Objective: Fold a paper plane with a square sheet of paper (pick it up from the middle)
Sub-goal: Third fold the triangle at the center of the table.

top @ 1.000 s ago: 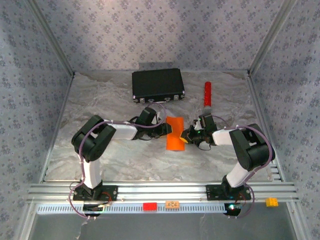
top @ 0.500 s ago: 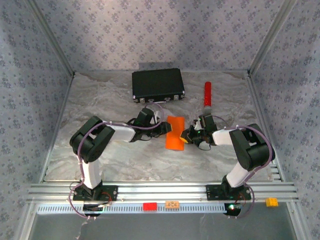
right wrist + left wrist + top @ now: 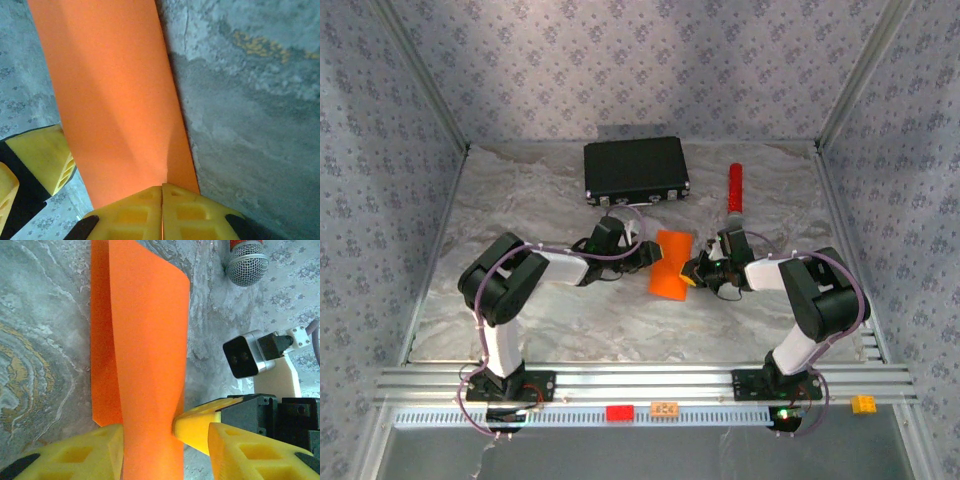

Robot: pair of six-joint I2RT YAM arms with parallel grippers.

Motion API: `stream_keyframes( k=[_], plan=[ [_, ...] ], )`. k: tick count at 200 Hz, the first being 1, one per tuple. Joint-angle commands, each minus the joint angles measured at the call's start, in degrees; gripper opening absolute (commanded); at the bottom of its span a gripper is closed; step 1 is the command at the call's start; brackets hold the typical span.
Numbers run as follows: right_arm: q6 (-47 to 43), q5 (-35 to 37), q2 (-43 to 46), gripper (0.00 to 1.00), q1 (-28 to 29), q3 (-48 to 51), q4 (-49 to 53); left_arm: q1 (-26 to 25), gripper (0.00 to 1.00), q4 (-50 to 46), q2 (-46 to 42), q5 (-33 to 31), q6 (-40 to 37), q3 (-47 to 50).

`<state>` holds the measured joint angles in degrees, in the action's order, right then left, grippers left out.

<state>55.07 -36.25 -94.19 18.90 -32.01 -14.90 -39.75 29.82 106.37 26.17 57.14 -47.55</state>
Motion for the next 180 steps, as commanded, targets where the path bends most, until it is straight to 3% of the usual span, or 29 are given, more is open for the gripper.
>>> stream_keyframes(
  k=[1,90,180],
  plan=[
    [0.04,2.24,-1.26,0.1,1.06,1.07,1.36,0.35,0.45,1.32,-1.61,0.87,0.6,0.22],
    [0.03,2.26,-1.17,0.1,1.09,1.13,1.27,0.35,0.35,-4.54,0.63,2.31,0.16,-1.88],
    [-0.11,1.28,-0.7,0.11,1.13,0.75,0.16,0.34,0.12,-7.09,1.09,2.94,-0.65,-2.48]
  ],
)
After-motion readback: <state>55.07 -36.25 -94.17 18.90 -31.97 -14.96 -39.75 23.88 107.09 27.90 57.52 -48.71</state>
